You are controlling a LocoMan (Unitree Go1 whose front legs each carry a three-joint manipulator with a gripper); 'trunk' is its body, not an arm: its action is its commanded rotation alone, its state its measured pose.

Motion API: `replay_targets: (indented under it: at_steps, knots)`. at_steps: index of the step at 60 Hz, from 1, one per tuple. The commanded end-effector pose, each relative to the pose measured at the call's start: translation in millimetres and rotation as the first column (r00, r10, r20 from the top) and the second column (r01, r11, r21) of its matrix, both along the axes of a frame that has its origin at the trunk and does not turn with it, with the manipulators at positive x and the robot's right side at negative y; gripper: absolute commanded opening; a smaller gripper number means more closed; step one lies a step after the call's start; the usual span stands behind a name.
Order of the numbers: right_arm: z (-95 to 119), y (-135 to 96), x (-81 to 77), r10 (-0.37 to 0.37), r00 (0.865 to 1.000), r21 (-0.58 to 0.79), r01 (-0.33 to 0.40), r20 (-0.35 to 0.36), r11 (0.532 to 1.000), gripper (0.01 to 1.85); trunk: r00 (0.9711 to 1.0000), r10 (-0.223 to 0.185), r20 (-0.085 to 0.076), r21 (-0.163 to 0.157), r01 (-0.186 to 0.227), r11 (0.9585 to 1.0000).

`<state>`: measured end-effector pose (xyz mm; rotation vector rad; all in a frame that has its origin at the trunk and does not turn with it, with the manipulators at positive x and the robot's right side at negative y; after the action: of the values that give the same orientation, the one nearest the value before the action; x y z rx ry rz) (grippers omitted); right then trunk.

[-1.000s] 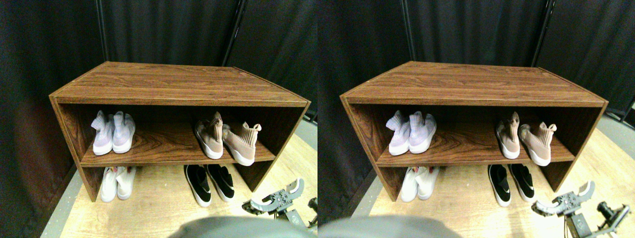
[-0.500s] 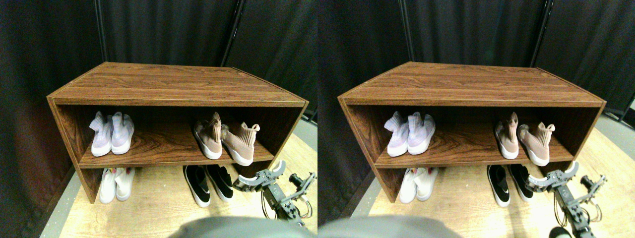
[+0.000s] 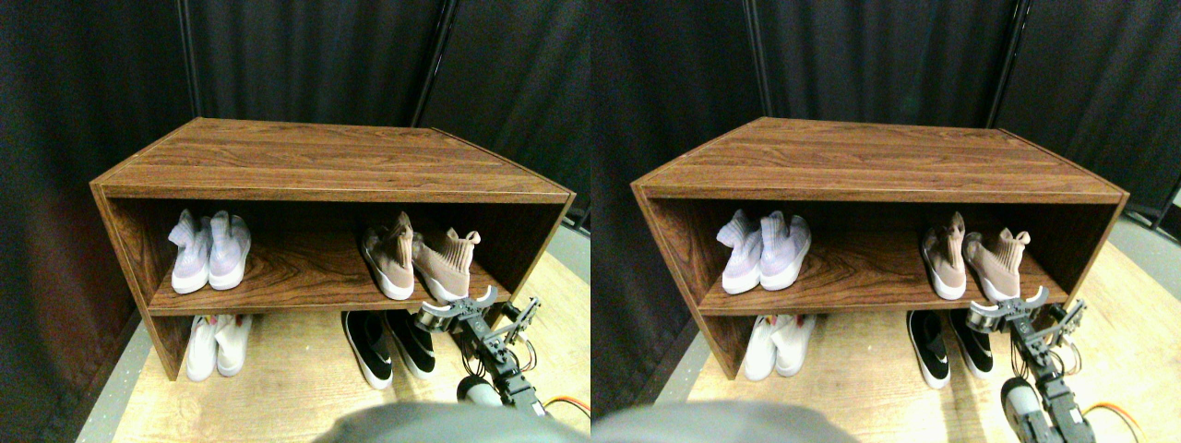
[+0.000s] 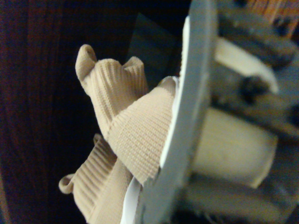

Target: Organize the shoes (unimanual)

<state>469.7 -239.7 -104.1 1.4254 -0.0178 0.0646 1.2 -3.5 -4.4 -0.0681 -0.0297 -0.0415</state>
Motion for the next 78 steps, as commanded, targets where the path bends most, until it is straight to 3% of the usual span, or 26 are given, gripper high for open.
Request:
replay_targets:
  at_steps: [1,11,28,45,52,57,58,59,60,62,64,65,72,74,78]
  knots:
    - [-1.3,-2.4,8.1,-0.021,1.000,-0.012,0.021,0.010,1.000,1.52,0.9999,0.001,0.012,-0.018,-0.001,0.9998]
    - [-4.1,-4.9,18.6,-0.044,0.999,-0.024,0.044,-0.004,0.999,1.54,0.9999,0.005,0.009,-0.020,-0.005,0.9998]
    - [-5.0,-6.5,14.7,-0.023,1.000,-0.028,0.023,0.003,0.999,1.55,1.0000,0.005,0.003,-0.014,-0.005,0.9999]
    - [12.4,-10.2,-27.5,0.017,0.997,-0.061,-0.012,0.082,0.998,1.59,1.0000,-0.005,-0.001,-0.006,0.005,1.0000]
    - [21.3,-14.2,-46.1,0.022,0.991,-0.067,-0.013,0.129,0.998,1.50,1.0000,-0.005,-0.001,-0.006,0.005,1.0000]
    - [29.8,-18.3,-56.6,0.034,0.990,-0.070,-0.024,0.137,0.997,1.39,1.0000,-0.005,-0.001,-0.006,0.005,1.0000]
    - [35.3,-21.3,-63.2,0.017,0.988,-0.081,-0.004,0.154,0.997,1.12,1.0000,-0.005,-0.001,-0.006,0.005,1.0000]
    - [35.3,-21.3,-63.2,0.017,0.988,-0.081,-0.004,0.154,0.997,1.12,1.0000,-0.005,-0.001,-0.006,0.005,1.0000]
    - [39.5,-23.6,-67.3,-0.006,0.986,-0.102,0.024,0.168,0.994,0.84,0.9999,-0.016,0.001,0.000,0.016,0.9999]
    - [41.2,-24.4,-68.6,-0.015,0.985,-0.117,0.036,0.171,0.992,0.74,0.9999,-0.016,0.001,0.000,0.016,0.9999]
    - [47.2,-29.0,-71.7,-0.053,0.982,-0.145,0.080,0.181,0.986,0.26,0.9999,-0.016,0.001,0.000,0.016,0.9999]
    - [49.6,-32.0,-72.4,-0.053,0.978,-0.166,0.087,0.199,0.982,0.10,0.9999,-0.016,0.001,0.000,0.016,0.9999]
    - [60.1,-46.7,-70.9,-0.081,0.961,-0.242,0.147,0.265,0.959,0.06,0.9998,-0.020,0.000,0.000,0.020,0.9998]
    - [64.2,-51.9,-69.5,-0.095,0.950,-0.255,0.175,0.297,0.951,0.06,0.9998,-0.020,0.000,0.000,0.020,0.9998]
    - [68.3,-58.6,-65.1,-0.089,0.948,-0.248,0.170,0.306,0.954,0.06,0.9998,-0.020,0.000,0.000,0.020,0.9998]
